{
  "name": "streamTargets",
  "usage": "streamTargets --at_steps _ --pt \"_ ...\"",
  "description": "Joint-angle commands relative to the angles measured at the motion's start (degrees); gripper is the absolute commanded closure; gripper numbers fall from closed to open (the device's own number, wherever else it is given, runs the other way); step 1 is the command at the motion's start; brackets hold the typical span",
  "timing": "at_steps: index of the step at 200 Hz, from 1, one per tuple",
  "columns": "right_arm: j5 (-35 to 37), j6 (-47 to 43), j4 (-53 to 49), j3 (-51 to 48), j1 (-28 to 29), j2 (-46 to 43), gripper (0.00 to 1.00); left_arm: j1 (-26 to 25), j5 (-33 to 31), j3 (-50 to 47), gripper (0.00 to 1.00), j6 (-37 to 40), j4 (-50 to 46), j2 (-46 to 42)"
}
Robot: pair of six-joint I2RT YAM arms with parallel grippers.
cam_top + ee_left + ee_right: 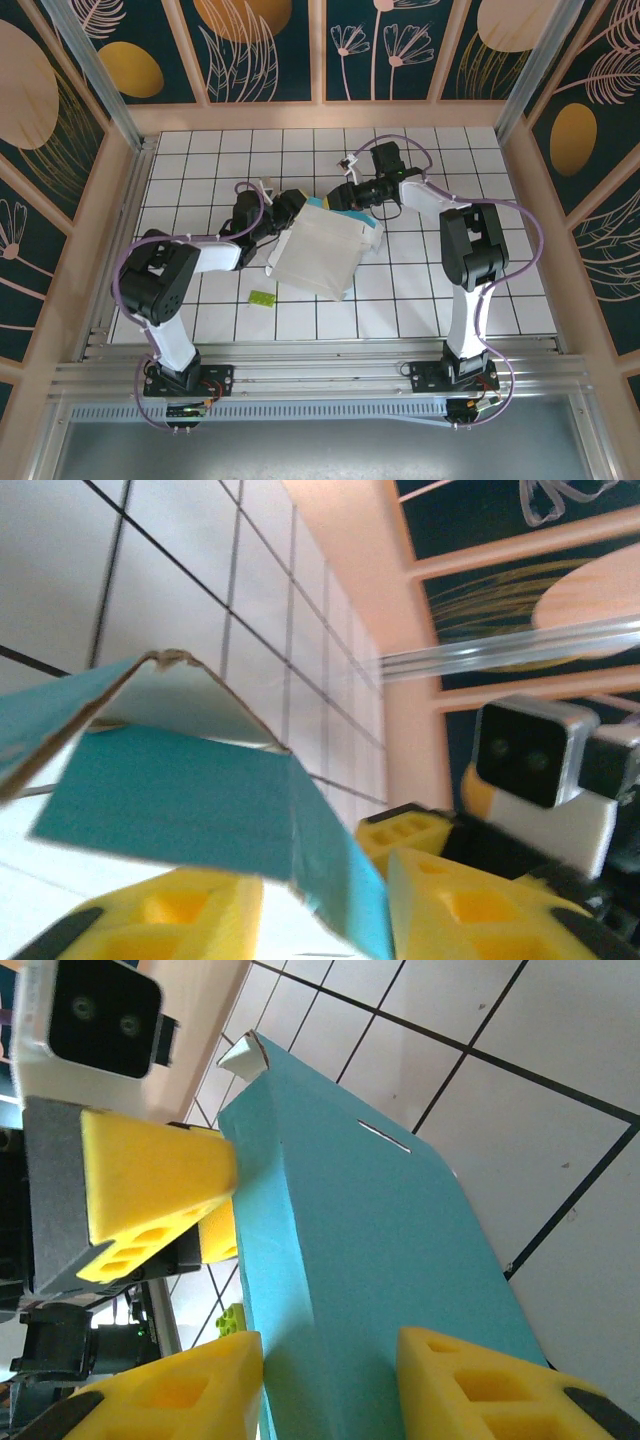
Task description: Fold the paper box
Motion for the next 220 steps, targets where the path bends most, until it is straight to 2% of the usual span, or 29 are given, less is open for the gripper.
streamTargets --at_steps 1,40,72,112,138,170,220 --pt "0.8 0.6 0.5 -1.0 -0.4 0.6 0.6 0.1 -8.1 4.0 0.57 14.1 -13.6 -8.4" --pt "1.1 0.6 0.4 -1.0 -0.2 -0.3 0.6 0.2 -21.0 11.3 0.53 32.2 -34.4 -14.2" --pt "1.1 0.4 0.6 -1.3 0.0 -0.6 0.61 0.4 -19.3 21.8 0.56 41.8 -49.6 -10.1" --pt "2.1 0.1 -0.3 -1.1 0.7 -0.6 0.61 0.8 -13.0 32.6 0.56 46.1 -62.7 -3.0" --pt "2.5 -0.1 -0.5 -1.1 0.9 -0.8 0.62 0.8 -9.9 36.9 0.56 46.9 -67.5 1.0" --pt "3.0 -0.2 -0.8 -1.1 1.0 -0.8 0.61 0.8 -8.4 39.2 0.56 46.4 -69.2 3.3" --pt "3.3 -0.2 -1.2 -0.8 1.1 -0.8 0.62 0.8 -9.9 39.7 0.54 45.5 -70.1 5.3"
